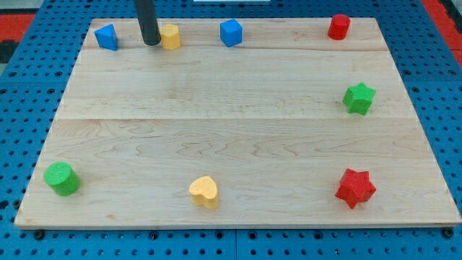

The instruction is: Place the hexagon between the blue blocks

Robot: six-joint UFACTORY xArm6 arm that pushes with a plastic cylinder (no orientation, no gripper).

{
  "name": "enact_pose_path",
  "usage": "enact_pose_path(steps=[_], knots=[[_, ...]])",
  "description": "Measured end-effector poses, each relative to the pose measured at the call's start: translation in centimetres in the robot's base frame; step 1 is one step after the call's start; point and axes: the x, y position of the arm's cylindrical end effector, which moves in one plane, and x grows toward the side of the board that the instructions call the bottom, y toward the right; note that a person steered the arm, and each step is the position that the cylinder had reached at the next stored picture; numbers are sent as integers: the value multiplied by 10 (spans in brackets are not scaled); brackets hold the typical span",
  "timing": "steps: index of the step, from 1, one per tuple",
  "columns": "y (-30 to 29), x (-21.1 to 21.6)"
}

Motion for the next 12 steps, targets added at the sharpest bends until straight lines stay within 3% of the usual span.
enact_pose_path(steps=[1, 2, 3, 4, 5, 6, 7, 9, 12], knots=[[2, 14], [32, -4], [4, 30], [-94, 40], [-145, 33], [-148, 3], [-95, 2], [-93, -16], [-77, 0]])
